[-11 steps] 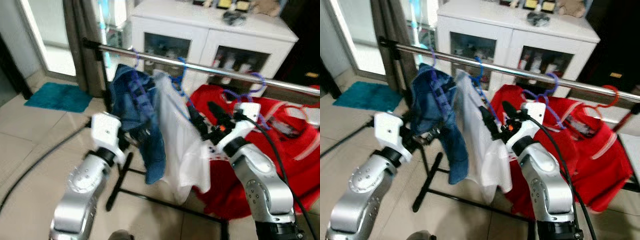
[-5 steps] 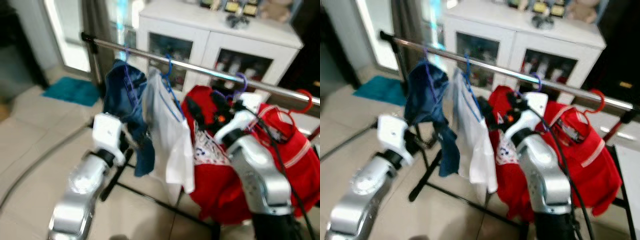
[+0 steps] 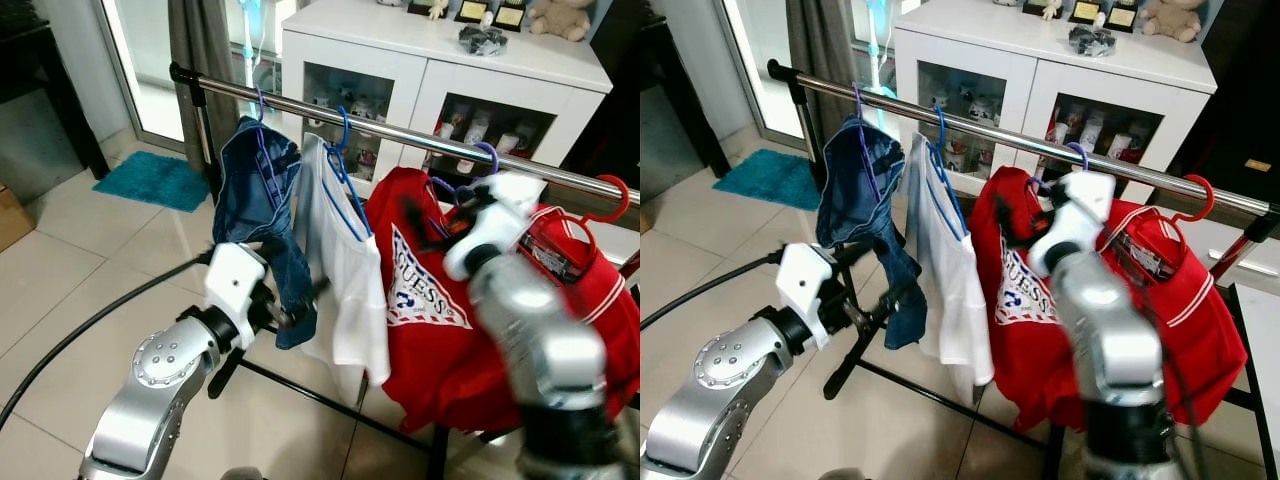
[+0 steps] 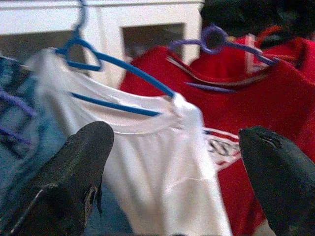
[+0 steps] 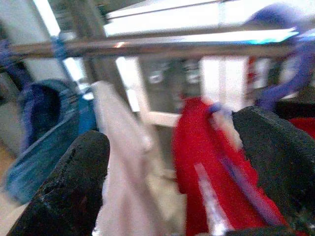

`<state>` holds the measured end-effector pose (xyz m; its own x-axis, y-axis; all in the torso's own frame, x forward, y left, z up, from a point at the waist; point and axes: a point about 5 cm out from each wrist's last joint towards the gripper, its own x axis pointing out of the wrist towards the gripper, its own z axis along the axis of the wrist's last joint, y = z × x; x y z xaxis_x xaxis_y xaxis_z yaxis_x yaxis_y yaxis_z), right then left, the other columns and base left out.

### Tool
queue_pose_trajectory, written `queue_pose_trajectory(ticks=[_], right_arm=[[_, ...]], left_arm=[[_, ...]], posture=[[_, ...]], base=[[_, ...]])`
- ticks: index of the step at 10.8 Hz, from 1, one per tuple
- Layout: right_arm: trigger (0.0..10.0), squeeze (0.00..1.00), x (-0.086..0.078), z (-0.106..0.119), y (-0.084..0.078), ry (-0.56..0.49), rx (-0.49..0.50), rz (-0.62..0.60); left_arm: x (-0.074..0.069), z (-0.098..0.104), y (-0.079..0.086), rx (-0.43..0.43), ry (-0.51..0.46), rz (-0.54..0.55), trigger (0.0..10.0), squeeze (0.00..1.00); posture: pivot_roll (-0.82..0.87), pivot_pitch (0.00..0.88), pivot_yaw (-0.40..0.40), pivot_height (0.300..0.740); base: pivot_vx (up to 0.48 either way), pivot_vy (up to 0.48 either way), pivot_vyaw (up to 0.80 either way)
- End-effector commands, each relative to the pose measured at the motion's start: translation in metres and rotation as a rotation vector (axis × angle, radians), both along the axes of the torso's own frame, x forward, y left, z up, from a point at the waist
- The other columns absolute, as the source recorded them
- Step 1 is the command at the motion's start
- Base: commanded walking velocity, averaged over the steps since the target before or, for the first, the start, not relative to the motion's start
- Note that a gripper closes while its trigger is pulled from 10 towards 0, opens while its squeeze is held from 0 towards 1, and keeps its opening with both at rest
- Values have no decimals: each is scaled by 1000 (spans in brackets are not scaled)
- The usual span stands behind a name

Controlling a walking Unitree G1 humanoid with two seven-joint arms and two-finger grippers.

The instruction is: Hang hanger

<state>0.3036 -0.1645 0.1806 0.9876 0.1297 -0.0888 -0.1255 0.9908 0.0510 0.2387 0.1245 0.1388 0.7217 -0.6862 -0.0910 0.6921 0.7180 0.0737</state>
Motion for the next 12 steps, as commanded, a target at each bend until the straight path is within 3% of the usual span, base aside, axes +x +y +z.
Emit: queue_pose_trajectory(ticks=[1, 4, 5, 6, 7, 8, 11, 12], right_arm=[[10000, 1000, 2, 1, -13, 26, -31, -49], [10000, 1000, 0, -5, -35, 145, -129, -87], [10000, 0, 8, -6, -37, 173, -135, -54], [10000, 0, 14, -5, -38, 180, -130, -26], [10000, 0, 25, -4, -42, 196, -130, -16], [10000, 0, 37, -2, -47, 205, -64, -8], [10000, 0, 62, -3, -59, 261, -8, 11], [3569, 0, 67, -3, -63, 271, 24, 8]], left_arm=[[-2, 5, -6, 1, 1, -61, 10000, 1000], [-8, 7, -10, -25, 36, -165, 10000, 969], [-7, 9, -14, -41, 41, -223, 10000, 694], [-5, 9, -16, -41, 42, -239, 10000, 439], [-4, 8, -17, -41, 48, -251, 10000, 294], [-3, 8, -19, -40, 50, -270, 10000, 192], [-4, 10, -18, -41, 64, -299, 10000, 75], [-3, 11, -19, -38, 58, -306, 10000, 0]], posture=[[145, 0, -54, 740], [137, 0, -49, 740], [103, 0, -25, 740], [95, 0, -12, 740], [92, 0, -1, 740], [95, 0, 3, 740], [119, 0, -12, 740], [121, 0, -18, 740]], base=[[0, 0, 0], [0, 0, 0], [0, 0, 0], [0, 0, 0], [0, 0, 0], [0, 0, 0], [0, 0, 0], [0, 0, 0]])
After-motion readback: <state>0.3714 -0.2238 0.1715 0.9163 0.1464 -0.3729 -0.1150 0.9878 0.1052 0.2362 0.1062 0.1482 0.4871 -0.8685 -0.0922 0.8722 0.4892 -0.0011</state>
